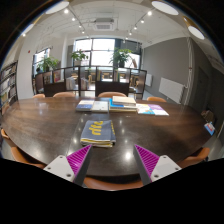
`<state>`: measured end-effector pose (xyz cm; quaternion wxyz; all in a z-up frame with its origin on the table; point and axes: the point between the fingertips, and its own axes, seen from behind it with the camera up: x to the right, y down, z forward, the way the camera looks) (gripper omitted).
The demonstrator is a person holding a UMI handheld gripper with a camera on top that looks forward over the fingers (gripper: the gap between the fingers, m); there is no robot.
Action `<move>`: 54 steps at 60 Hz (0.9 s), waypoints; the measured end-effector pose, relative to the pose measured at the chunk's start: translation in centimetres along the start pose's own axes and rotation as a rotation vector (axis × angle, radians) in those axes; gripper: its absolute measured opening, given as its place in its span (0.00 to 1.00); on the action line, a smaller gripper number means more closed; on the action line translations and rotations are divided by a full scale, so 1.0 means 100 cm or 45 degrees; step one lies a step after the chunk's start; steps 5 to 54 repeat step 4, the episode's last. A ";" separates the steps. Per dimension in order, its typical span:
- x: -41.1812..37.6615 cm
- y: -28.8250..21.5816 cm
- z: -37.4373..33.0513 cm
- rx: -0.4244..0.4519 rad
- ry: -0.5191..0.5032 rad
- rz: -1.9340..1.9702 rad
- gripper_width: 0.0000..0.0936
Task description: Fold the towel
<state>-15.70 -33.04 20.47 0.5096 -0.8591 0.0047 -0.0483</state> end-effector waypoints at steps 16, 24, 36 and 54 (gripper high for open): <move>-0.002 0.000 -0.004 0.005 -0.003 -0.001 0.88; -0.002 0.000 -0.004 0.005 -0.003 -0.001 0.88; -0.002 0.000 -0.004 0.005 -0.003 -0.001 0.88; -0.002 0.000 -0.004 0.005 -0.003 -0.001 0.88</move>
